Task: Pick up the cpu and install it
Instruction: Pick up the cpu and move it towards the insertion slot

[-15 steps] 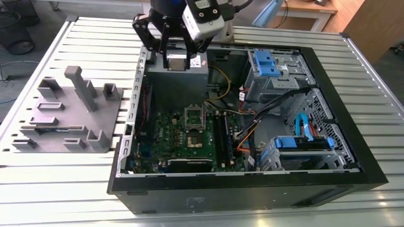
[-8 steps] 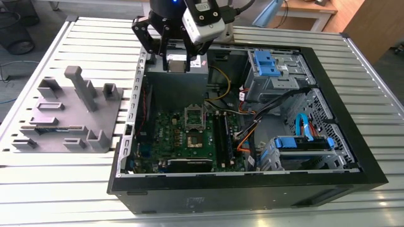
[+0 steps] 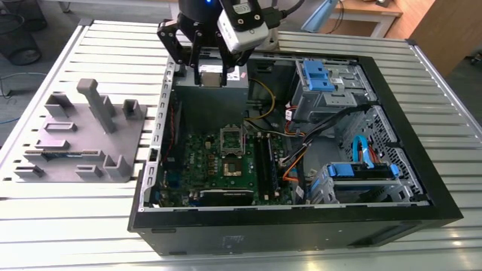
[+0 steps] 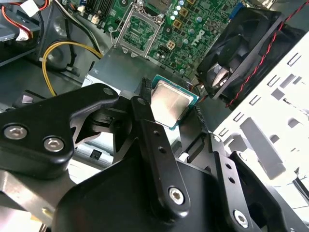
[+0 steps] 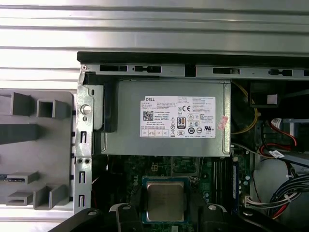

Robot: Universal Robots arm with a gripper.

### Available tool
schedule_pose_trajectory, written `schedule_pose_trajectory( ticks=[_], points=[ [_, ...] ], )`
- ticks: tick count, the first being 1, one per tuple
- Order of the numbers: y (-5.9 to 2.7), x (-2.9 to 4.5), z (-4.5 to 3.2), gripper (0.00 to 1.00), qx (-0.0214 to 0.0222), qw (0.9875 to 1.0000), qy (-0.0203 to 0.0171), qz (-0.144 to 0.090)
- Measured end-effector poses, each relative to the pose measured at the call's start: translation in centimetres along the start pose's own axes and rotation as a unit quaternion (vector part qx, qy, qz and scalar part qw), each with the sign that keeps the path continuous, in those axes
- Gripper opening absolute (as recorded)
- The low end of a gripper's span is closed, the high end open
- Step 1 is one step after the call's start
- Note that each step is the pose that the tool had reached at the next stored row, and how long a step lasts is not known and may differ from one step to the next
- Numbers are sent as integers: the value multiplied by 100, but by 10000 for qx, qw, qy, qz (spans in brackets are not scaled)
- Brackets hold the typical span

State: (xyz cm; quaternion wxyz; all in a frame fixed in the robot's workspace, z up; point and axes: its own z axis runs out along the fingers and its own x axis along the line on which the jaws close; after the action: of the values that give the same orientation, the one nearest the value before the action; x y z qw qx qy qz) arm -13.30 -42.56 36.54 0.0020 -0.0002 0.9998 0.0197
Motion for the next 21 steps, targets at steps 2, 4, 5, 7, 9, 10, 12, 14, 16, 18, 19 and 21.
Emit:
schedule_pose_trajectory(
  ticks=[2,4,5,7,9,10,12,14,16,18,19,21],
  points=[
    [-9,0,0,47,0,10000,0,1],
    [-21,0,0,47,0,10000,0,0],
    [-26,0,-1,47,0,10000,0,1],
    [-36,0,-1,47,0,10000,0,1],
    [-44,1,-1,47,-1,10000,0,1],
    [-47,0,-1,47,0,10000,0,1],
    [-54,0,-1,47,0,10000,0,1],
    [-63,0,-2,47,0,10000,0,1],
    [-67,0,-1,47,0,10000,0,1],
    [-67,0,-2,47,0,10000,0,1],
    [-68,0,-2,47,0,10000,0,1],
    [-68,-5,-2,47,0,10000,0,0]
  ],
)
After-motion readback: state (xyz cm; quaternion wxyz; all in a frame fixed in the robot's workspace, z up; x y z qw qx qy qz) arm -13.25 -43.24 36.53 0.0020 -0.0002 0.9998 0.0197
